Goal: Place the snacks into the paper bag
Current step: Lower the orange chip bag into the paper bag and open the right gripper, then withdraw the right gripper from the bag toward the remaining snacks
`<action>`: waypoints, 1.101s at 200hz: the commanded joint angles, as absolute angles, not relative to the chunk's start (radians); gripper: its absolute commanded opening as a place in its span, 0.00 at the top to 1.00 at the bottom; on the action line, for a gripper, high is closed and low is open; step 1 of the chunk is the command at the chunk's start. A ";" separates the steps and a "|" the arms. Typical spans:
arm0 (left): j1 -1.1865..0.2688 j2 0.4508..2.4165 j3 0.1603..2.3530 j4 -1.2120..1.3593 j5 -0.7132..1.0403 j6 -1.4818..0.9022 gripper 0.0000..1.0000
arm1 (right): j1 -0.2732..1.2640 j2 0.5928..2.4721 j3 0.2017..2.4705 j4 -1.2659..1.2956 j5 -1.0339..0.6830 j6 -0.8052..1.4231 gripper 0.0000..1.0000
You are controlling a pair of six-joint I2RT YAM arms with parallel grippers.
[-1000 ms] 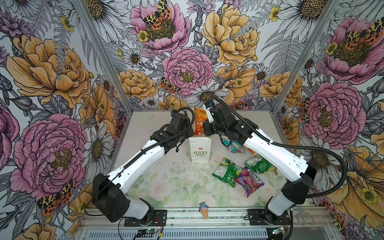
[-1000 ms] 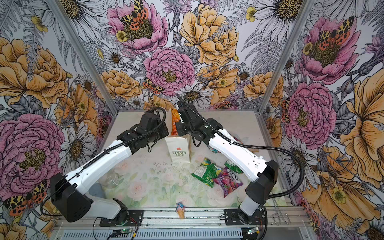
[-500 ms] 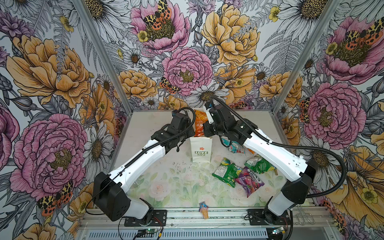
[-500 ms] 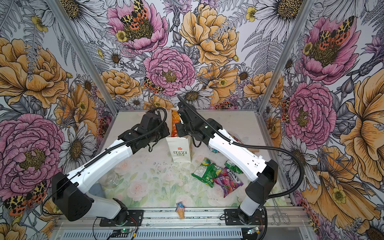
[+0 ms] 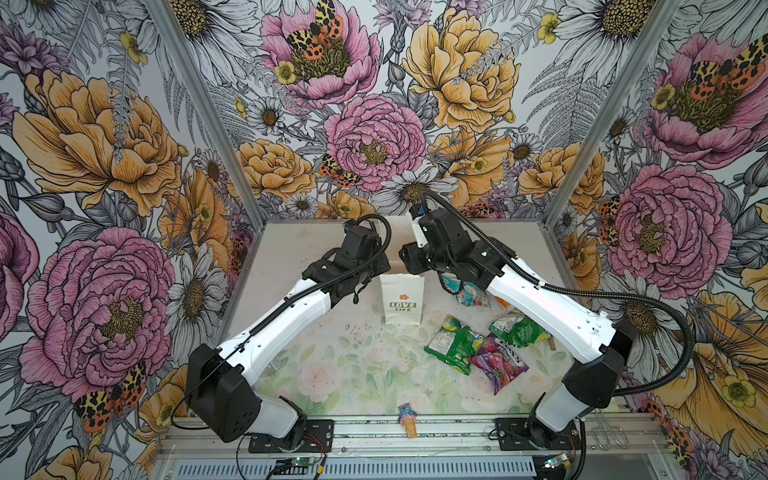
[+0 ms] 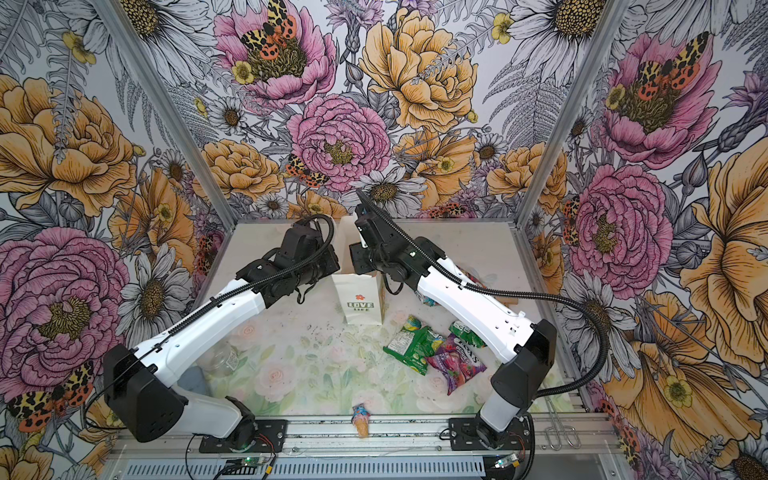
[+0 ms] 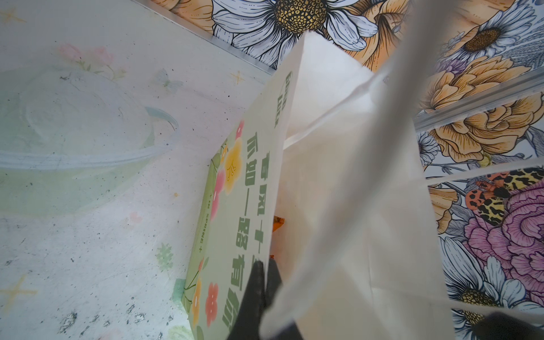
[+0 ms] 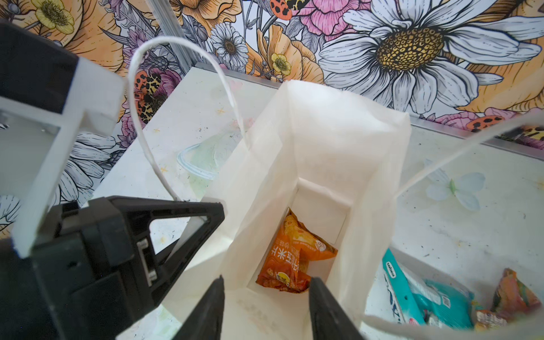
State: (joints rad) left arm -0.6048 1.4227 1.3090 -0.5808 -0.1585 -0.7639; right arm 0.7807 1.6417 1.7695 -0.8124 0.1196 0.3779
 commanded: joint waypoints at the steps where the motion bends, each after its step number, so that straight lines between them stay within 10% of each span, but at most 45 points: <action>1: -0.614 1.429 1.301 -0.580 -0.137 -0.782 1.00 | 0.787 1.583 1.767 -0.808 0.085 0.380 0.47; 112: -0.620 1.430 1.313 -0.581 -0.141 -0.778 1.00 | 0.760 1.184 1.658 -0.935 0.138 0.364 0.20; 220: -0.620 1.445 1.322 -0.582 -0.119 -0.770 1.00 | 0.420 1.073 1.337 -1.134 -0.001 0.303 0.03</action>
